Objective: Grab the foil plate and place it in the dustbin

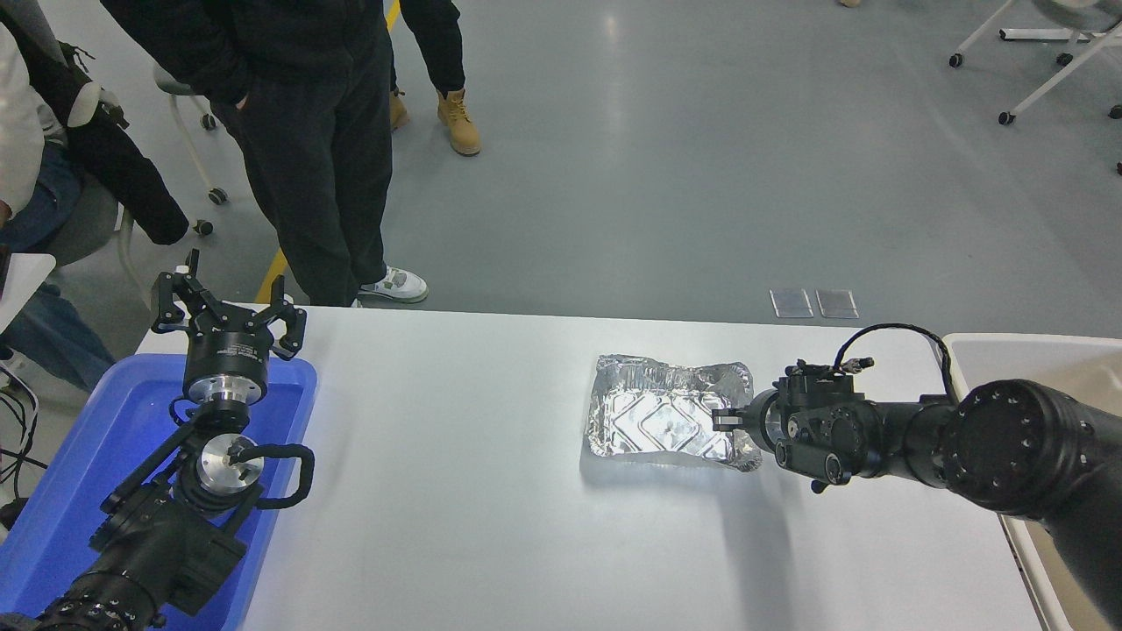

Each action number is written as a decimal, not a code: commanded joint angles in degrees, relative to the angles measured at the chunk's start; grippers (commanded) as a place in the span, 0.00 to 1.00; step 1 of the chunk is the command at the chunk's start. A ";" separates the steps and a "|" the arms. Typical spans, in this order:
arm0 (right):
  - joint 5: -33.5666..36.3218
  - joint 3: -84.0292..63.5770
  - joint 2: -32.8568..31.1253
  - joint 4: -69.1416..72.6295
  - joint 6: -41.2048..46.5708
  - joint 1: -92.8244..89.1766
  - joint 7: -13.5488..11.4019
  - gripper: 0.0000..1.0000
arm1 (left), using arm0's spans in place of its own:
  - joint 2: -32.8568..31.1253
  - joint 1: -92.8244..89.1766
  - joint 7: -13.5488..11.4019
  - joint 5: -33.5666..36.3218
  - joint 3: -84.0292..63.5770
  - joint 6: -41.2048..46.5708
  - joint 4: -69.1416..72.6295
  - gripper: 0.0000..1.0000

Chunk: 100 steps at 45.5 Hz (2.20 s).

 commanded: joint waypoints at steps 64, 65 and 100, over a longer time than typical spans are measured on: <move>0.17 -0.44 -33.15 37.23 31.17 63.84 -3.94 0.00 | 0.05 -0.01 0.00 0.00 0.00 0.00 0.02 0.99; 0.17 -0.44 -33.41 37.31 31.35 64.28 -4.12 0.00 | 0.05 -0.01 0.00 0.00 0.00 0.00 -0.16 0.99; 17.30 1.85 -60.39 23.87 5.00 47.34 -9.39 0.00 | -0.04 0.08 0.00 0.00 0.00 -0.08 0.02 0.99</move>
